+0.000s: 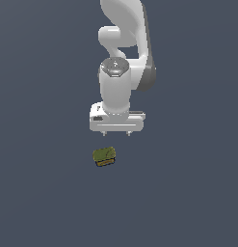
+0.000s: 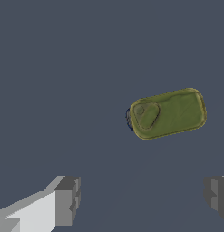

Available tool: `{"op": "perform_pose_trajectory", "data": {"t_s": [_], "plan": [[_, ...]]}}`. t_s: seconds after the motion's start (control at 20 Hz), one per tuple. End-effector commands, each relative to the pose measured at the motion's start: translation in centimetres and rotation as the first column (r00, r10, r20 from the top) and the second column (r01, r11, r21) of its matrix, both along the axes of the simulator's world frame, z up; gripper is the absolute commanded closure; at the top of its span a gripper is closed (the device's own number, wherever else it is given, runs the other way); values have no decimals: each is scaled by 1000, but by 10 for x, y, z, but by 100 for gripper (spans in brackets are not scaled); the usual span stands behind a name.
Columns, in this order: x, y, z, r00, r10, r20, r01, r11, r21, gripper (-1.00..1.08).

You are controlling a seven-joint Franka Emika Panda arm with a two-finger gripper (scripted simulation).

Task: Pick up the object and move it to a goal position.

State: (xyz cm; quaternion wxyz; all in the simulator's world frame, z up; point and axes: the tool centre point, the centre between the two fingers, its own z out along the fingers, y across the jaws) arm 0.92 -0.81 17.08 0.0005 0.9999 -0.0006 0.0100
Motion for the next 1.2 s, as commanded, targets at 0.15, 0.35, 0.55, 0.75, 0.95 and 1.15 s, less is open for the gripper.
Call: {"op": "perform_pose_trajectory", "data": {"t_s": [0.15,0.35,0.55,0.75,0.95,1.15], "plan": [[3,0,4,1000,10,10,-10,1000,-5,-92],[10,2,17,998,45,42,-44,999,-21,-92],[11,2,19,998,49,45,-48,999,-22,-92],[12,1,18,999,28,44,-27,999,-20,-92],[13,-1,15,999,-17,42,18,1000,-15,-92],[16,-3,11,996,-86,39,86,996,-9,-92]]}}
